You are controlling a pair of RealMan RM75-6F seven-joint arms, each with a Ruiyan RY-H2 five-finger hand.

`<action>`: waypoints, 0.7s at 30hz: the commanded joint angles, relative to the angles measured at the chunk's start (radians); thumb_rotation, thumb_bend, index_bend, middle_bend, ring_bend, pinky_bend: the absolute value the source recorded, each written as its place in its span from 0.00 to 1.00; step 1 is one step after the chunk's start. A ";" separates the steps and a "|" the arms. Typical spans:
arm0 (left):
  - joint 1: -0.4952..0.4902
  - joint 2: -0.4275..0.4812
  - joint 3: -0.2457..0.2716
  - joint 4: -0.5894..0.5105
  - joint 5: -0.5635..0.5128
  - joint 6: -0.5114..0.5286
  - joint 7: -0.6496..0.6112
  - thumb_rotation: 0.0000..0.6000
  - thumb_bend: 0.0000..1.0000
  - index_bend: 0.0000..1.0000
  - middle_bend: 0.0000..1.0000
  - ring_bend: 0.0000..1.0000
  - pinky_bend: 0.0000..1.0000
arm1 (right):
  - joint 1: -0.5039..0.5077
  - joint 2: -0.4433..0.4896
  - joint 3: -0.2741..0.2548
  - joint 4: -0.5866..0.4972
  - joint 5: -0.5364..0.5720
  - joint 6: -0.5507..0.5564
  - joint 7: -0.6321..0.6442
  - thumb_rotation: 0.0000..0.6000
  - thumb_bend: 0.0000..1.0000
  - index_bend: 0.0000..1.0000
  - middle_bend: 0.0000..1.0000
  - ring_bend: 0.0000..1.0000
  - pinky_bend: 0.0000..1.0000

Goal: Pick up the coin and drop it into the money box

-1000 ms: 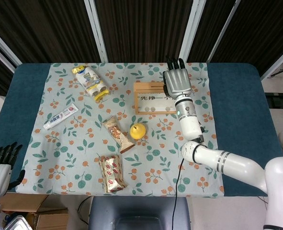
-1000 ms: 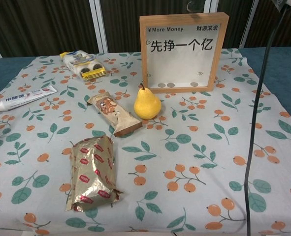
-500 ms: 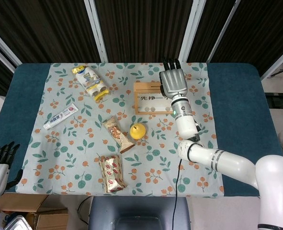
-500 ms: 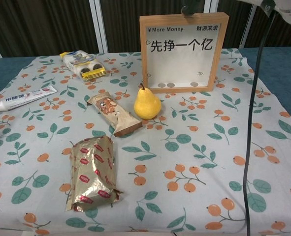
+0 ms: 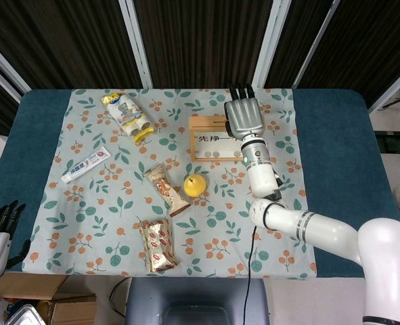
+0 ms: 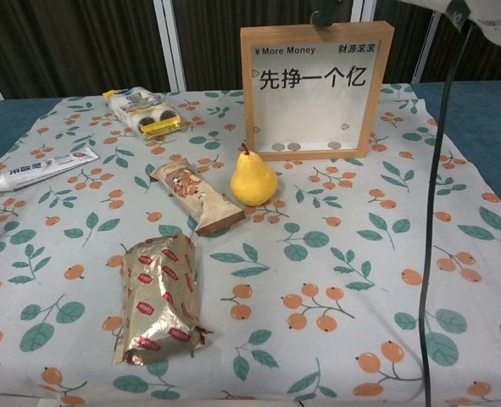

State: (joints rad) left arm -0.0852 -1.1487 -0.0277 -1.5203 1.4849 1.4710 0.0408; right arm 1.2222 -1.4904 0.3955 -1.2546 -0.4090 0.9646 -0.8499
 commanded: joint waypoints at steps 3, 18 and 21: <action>0.000 -0.001 0.000 0.003 0.001 0.000 -0.002 1.00 0.40 0.00 0.00 0.00 0.00 | 0.005 -0.002 -0.007 0.004 -0.001 0.001 0.000 1.00 0.58 0.70 0.10 0.00 0.00; 0.004 -0.001 0.000 0.011 0.000 0.002 -0.011 1.00 0.40 0.00 0.00 0.00 0.00 | 0.016 -0.011 -0.022 0.014 0.007 -0.001 0.002 1.00 0.58 0.62 0.10 0.00 0.00; 0.003 -0.001 0.000 0.012 0.000 0.000 -0.011 1.00 0.40 0.00 0.00 0.00 0.00 | 0.013 -0.005 -0.023 0.007 -0.001 -0.006 0.012 1.00 0.58 0.30 0.10 0.00 0.00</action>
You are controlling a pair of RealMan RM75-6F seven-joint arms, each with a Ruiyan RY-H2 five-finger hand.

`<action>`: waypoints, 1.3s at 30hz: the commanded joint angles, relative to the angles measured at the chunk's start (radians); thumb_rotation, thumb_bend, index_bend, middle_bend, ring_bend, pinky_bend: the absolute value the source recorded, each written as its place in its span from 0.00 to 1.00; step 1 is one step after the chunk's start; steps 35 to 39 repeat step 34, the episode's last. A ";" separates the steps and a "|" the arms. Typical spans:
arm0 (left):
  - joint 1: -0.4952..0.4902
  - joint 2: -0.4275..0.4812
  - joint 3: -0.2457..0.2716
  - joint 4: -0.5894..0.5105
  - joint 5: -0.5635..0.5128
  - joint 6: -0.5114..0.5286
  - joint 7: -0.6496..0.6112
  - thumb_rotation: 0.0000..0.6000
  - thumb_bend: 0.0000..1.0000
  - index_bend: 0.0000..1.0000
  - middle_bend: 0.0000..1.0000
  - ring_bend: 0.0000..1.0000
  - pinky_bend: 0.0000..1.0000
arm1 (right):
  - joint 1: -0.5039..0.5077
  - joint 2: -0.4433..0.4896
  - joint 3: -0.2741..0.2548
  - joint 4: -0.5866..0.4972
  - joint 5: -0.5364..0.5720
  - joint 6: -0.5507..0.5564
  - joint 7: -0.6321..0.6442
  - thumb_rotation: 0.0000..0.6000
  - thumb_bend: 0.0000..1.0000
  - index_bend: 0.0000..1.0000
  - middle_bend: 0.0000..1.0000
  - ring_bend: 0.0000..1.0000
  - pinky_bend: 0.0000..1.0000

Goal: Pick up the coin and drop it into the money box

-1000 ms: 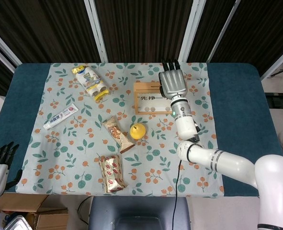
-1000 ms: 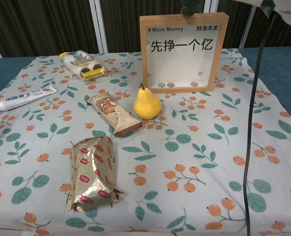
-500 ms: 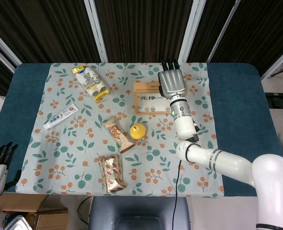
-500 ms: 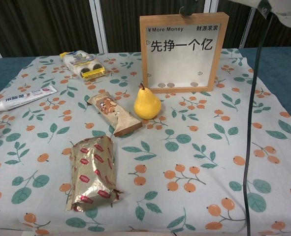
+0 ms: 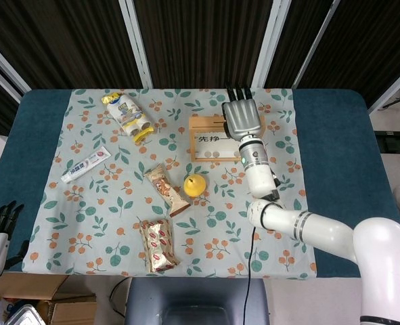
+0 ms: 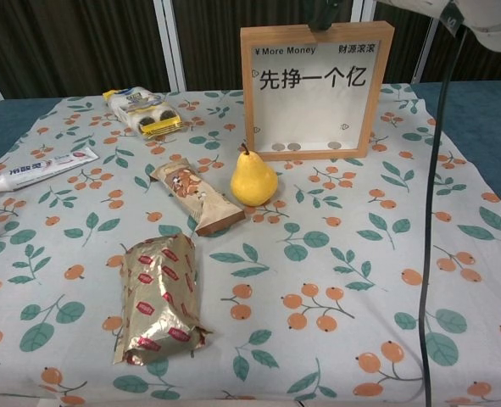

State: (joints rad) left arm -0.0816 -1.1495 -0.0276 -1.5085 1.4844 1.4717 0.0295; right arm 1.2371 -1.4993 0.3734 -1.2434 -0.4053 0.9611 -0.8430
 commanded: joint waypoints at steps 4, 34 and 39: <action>0.000 0.000 -0.001 0.000 -0.001 0.001 -0.001 1.00 0.40 0.00 0.00 0.00 0.00 | -0.010 0.020 -0.001 -0.024 -0.020 -0.003 0.025 1.00 0.58 0.01 0.10 0.00 0.00; -0.007 -0.002 -0.010 -0.012 0.029 0.027 0.008 1.00 0.40 0.00 0.00 0.00 0.00 | -1.000 0.325 -0.469 -0.269 -0.829 0.627 0.824 1.00 0.47 0.00 0.00 0.00 0.00; -0.007 -0.002 -0.010 -0.012 0.029 0.027 0.008 1.00 0.40 0.00 0.00 0.00 0.00 | -1.000 0.325 -0.469 -0.269 -0.829 0.627 0.824 1.00 0.47 0.00 0.00 0.00 0.00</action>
